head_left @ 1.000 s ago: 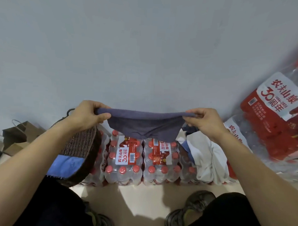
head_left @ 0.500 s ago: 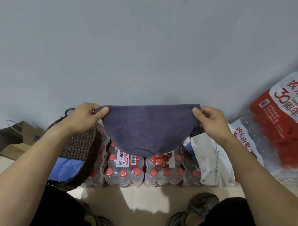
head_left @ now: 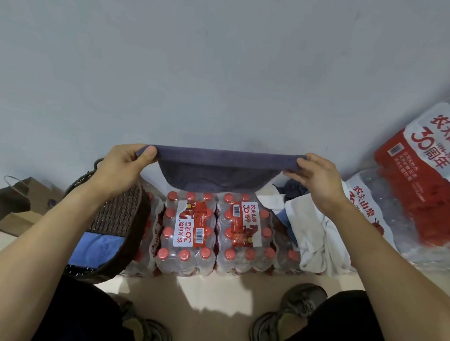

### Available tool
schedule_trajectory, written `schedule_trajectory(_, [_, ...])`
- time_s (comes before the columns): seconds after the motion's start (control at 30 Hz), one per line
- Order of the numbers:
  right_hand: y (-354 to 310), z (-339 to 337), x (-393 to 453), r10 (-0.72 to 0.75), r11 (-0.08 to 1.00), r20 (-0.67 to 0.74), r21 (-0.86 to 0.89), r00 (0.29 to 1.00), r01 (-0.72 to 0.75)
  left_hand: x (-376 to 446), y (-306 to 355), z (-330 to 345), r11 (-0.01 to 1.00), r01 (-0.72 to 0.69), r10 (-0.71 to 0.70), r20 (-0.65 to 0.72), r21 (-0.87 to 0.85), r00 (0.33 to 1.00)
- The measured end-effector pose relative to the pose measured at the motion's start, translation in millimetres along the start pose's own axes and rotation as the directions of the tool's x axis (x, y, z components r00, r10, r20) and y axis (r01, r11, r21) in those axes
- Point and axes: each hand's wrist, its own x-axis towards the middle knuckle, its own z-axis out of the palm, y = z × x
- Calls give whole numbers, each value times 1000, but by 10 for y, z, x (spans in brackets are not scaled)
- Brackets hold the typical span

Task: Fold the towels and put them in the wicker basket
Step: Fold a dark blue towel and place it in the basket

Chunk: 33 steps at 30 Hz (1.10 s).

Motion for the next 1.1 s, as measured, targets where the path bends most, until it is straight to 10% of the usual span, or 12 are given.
schedule_trajectory(0.33, [887,-214,-473,494,824,196,-417,847,-384,-543,-603,428,902,52,-317,577,428,753])
schedule_trajectory(0.67, [1148,-74,-664,818,480,212,-763,534,-432,-653,-721,652,685,-55,-621,622,726,477])
schedule_trajectory(0.87, [1065,-81,-497,861,450,268,-797,432,-403,-461,-774,614,696,8,-589,564,718,579])
schedule_trajectory(1.1, [1132,-96,-197,643,662,210,-636,737,-396,-166,-868,626,779,137,-448,391,611,804])
